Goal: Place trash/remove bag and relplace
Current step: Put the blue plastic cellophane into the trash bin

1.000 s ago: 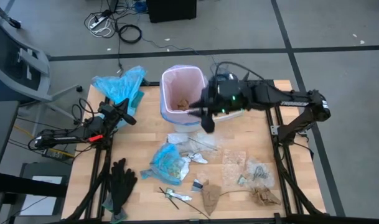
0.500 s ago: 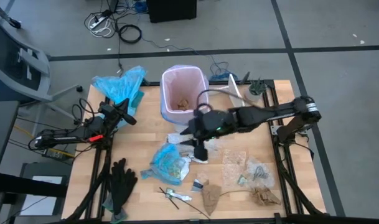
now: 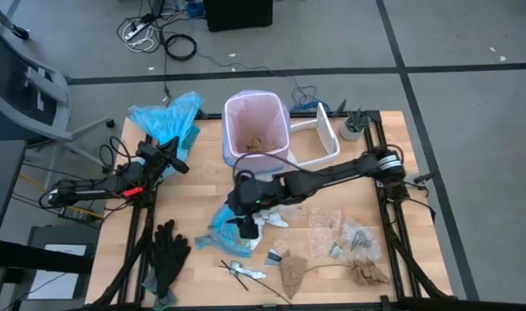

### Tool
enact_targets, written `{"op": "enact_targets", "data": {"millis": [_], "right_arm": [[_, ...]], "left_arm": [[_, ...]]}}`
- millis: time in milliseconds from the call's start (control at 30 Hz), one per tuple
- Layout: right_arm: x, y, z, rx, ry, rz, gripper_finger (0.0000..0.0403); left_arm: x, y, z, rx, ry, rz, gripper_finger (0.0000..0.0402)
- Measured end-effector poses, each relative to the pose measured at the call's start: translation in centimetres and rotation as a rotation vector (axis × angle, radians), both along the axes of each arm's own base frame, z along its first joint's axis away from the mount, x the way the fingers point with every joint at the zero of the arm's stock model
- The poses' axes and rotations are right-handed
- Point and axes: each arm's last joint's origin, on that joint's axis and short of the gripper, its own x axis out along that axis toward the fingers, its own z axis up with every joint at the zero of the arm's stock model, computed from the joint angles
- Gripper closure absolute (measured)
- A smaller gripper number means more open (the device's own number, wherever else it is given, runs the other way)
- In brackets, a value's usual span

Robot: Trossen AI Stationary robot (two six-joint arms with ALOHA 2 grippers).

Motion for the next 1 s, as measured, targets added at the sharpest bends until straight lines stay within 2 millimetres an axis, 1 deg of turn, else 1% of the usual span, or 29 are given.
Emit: {"op": "enact_targets", "data": {"millis": [133, 300, 467, 600, 800, 1000], "right_arm": [[1.2, 0.2, -2.5, -0.011, 0.052, 0.000, 0.0120], [2.0, 0.5, -6.0, -0.042, 0.142, 0.012, 0.0119], [2.4, 0.5, -8.4, -0.090, 0.203, 0.007, 0.0119], [2.2, 0.4, -10.2, -0.136, 0.288, -0.009, 0.0121], [1.4, 0.3, -11.7, -0.147, 0.423, 0.003, 0.0129], [0.6, 0.4, -12.1, -0.133, 0.520, 0.036, 0.0142]], "left_arm": [[0.0, 0.0, 0.0, 0.000, 0.000, 0.000, 0.0381], [0.0, 0.0, 0.0, 0.000, 0.000, 0.000, 0.0381], [0.0, 0.0, 0.0, 0.000, 0.001, 0.000, 0.0381], [0.0, 0.0, 0.0, 0.000, 0.000, 0.000, 0.0381], [0.0, 0.0, 0.0, 0.000, 0.002, 0.000, 0.0381], [0.0, 0.0, 0.0, 0.000, 0.001, 0.000, 0.0381]]}}
